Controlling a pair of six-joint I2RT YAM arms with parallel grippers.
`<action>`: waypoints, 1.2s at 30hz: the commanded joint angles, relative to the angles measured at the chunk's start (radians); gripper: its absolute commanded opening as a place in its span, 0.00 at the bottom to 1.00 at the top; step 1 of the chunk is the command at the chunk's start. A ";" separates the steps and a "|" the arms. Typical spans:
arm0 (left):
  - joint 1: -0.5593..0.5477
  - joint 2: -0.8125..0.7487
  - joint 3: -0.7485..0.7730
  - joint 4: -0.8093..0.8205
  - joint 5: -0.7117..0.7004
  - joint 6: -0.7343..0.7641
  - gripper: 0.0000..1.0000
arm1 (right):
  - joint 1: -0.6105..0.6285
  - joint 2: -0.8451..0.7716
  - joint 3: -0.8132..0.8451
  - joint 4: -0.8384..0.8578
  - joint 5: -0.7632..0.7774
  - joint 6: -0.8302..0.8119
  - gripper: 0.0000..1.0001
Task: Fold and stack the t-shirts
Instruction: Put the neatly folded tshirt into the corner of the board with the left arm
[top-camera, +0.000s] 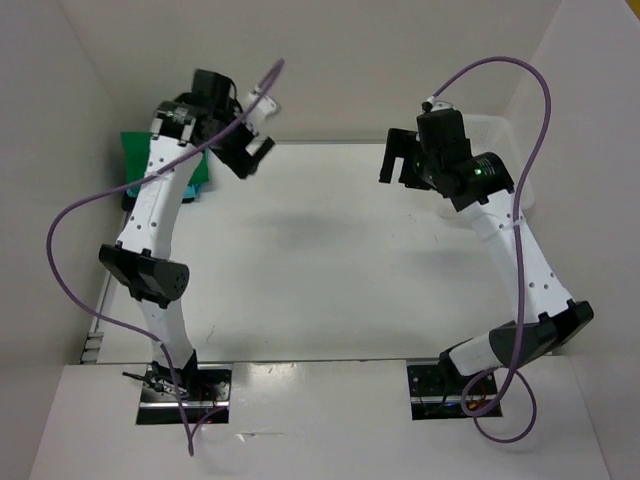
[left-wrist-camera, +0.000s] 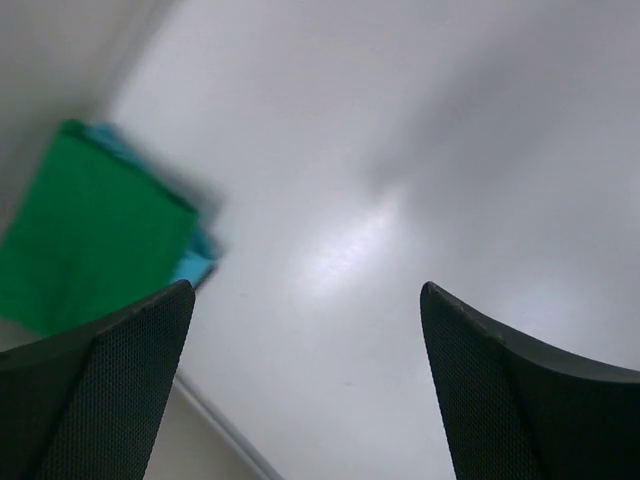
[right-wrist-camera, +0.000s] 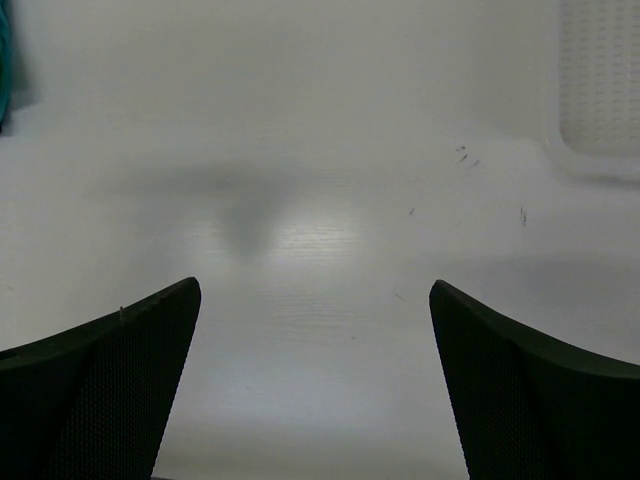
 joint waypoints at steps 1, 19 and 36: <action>-0.138 -0.129 -0.302 -0.035 0.141 -0.005 1.00 | 0.007 -0.066 -0.086 0.024 0.026 -0.020 1.00; -0.557 -0.291 -1.159 0.409 0.009 -0.080 1.00 | -0.003 -0.155 -0.357 0.126 -0.086 0.054 1.00; -0.557 -0.291 -1.159 0.399 0.021 -0.062 1.00 | -0.003 -0.155 -0.368 0.126 -0.077 0.063 1.00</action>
